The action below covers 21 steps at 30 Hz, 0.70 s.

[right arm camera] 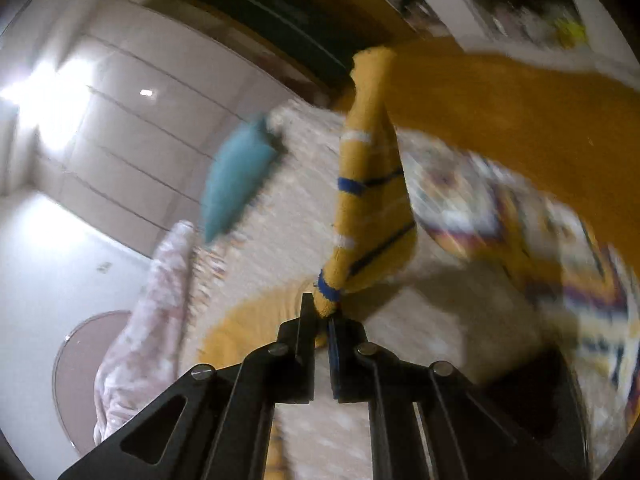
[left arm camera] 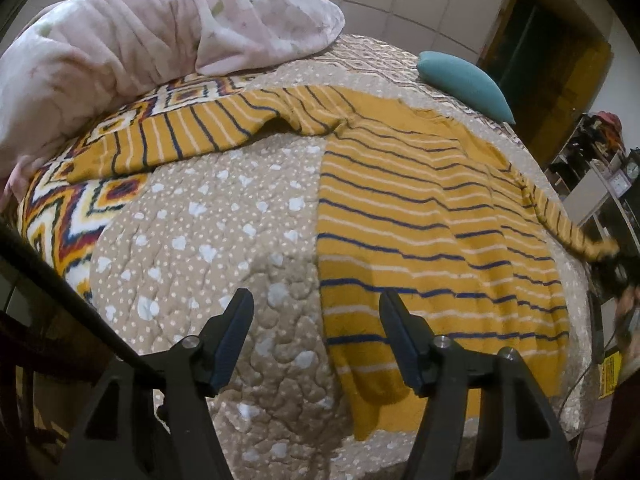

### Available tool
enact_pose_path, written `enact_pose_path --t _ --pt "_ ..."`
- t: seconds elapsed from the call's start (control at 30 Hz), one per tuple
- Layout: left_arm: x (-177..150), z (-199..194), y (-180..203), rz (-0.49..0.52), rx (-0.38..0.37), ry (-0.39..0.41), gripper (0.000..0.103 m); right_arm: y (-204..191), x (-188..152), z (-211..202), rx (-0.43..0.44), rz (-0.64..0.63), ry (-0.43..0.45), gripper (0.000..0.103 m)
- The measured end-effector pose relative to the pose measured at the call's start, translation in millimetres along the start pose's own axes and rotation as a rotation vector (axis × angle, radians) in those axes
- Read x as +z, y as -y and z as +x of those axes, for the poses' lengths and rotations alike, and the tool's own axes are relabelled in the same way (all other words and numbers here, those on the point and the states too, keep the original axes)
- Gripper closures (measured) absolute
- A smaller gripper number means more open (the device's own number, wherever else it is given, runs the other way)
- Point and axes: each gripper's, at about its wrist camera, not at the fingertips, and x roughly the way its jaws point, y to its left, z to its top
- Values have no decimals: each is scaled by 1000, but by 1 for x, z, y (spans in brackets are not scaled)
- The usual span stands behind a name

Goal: Fold small clothes

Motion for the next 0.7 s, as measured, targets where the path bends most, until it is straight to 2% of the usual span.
enact_pose_path --t 0.1,0.2,0.23,0.27,0.33,0.37,0.6,0.63,0.67,0.7 --pt "0 0 -5 -19 2 -4 39 32 -11 7 -6 78 -17 94" --pt "-2 -1 -6 -28 -4 -1 39 35 -11 4 -22 62 0 90" --pt "-2 0 -5 -24 -3 -2 39 34 -11 0 -40 48 17 83" --pt "-3 0 -5 -21 -3 -3 39 30 -10 -5 -57 42 38 71" --pt "-4 2 -2 -14 -4 -10 39 35 -5 -16 -63 44 73 52" --pt "-4 3 -2 -12 -8 -13 39 36 -3 -18 -61 54 86 50" --pt "-6 5 4 1 -14 -15 38 46 26 -14 -89 109 102 50" --pt "-6 5 4 3 -13 -15 38 48 29 -12 -89 116 100 54" --pt "-7 4 3 5 -10 -12 38 46 33 -9 -94 118 100 72" --pt "-7 4 3 2 -10 -10 38 44 36 -6 -102 104 95 84"
